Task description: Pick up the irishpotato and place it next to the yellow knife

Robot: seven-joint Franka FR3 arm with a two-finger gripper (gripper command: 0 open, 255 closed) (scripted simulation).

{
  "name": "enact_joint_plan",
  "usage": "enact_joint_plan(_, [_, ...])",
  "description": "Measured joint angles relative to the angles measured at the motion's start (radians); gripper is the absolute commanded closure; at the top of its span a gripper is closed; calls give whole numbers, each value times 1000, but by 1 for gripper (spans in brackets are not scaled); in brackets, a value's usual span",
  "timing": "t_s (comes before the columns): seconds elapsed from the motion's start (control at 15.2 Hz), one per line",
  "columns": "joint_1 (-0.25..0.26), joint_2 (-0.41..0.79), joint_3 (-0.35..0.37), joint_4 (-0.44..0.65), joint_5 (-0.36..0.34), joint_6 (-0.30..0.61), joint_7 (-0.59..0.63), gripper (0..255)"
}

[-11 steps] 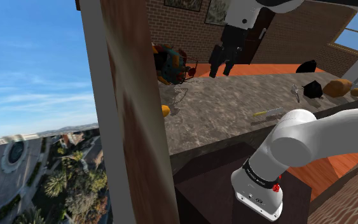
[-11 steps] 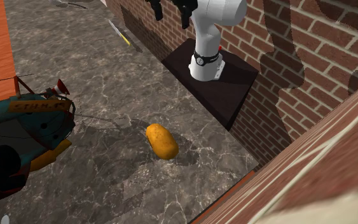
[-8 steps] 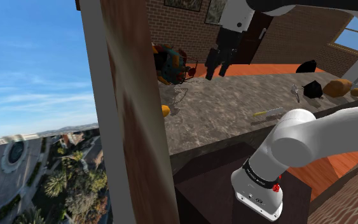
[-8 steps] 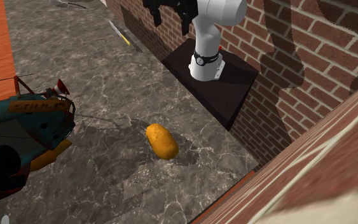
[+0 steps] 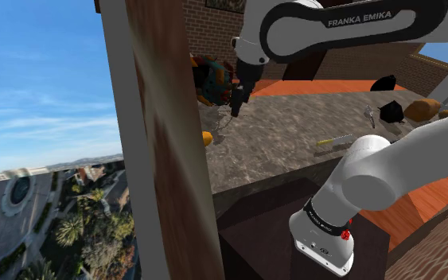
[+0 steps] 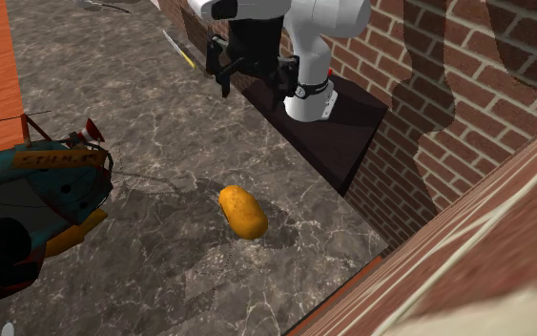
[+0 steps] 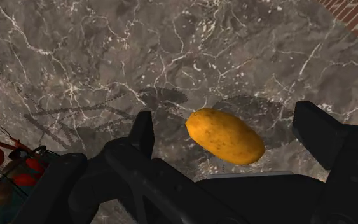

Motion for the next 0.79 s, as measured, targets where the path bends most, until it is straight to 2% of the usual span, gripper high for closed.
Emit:
enact_joint_plan(0.4, [24,178,84,-20,-166,244,-61,0])
enact_joint_plan(0.59, [23,267,129,-19,-283,351,-60,0])
enact_joint_plan(0.79, [13,371,175,-9,-442,448,-22,0])
